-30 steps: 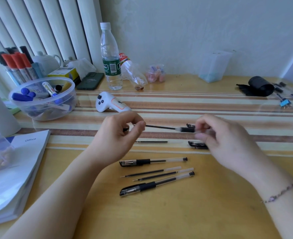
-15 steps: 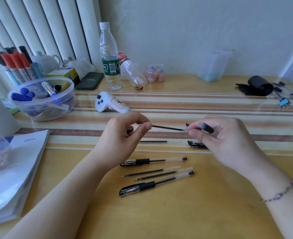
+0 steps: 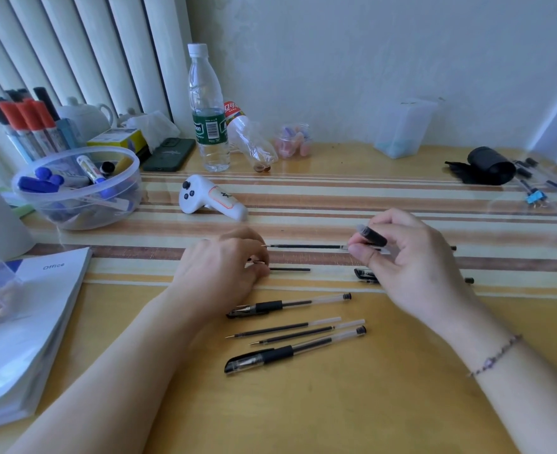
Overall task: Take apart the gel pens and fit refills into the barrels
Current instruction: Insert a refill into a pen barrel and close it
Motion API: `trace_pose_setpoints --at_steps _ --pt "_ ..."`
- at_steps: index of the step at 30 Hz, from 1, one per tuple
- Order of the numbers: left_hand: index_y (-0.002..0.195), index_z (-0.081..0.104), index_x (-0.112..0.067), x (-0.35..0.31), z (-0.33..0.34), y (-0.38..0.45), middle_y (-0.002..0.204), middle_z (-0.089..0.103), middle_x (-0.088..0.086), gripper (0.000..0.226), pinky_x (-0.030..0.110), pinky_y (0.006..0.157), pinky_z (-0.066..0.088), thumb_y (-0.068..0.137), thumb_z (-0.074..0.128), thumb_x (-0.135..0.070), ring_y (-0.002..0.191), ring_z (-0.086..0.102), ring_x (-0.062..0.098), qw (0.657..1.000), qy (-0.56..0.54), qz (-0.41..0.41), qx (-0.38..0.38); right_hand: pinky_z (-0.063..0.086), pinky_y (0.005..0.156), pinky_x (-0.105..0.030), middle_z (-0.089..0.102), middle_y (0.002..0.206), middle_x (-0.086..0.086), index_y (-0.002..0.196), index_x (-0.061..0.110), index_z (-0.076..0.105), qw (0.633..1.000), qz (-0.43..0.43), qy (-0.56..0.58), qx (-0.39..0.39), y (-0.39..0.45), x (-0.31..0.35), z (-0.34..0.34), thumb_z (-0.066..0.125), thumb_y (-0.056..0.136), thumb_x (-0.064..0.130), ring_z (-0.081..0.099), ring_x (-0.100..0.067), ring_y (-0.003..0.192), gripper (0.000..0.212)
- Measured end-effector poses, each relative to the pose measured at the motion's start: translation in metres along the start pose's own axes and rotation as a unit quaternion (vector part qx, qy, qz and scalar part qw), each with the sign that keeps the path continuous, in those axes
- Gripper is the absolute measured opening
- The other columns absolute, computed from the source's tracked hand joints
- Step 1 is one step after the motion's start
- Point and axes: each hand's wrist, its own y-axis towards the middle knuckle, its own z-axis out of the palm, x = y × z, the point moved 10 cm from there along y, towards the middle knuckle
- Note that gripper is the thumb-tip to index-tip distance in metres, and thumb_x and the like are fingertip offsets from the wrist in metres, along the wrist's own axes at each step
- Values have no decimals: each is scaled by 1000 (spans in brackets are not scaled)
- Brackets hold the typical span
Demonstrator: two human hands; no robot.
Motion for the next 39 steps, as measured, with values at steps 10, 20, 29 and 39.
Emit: trace_pose_setpoints --at_steps 10,20,29,39 --pt "94 68 -29 82 -56 -7 88 54 -8 11 31 62 35 95 57 -28 80 47 21 954 -46 -237 -175 30 40 -21 57 83 15 91 28 77 981 -36 -187 44 0 16 40 70 85 38 37 1 45 13" --pt "88 66 -31 41 -37 1 91 61 -15 10 28 57 34 92 61 -23 72 52 15 978 -98 -123 -137 45 42 -24 62 83 16 100 39 69 984 -4 -171 54 8 13 25 45 81 75 52 2 54 47" --pt "85 64 -29 26 -34 2 91 62 -13 12 27 57 38 93 61 -20 66 49 3 976 -159 -72 -127 50 55 -31 68 76 14 105 32 64 995 45 -92 9 10 -16 2 52 97 26 61 -5 65 16" --pt "79 61 -34 25 -26 2 63 58 -11 18 27 50 32 92 61 -22 52 44 9 977 -172 -66 -111 53 82 -33 69 105 12 116 23 68 997 -62 3 38 6 15 11 46 98 30 63 -8 98 29"
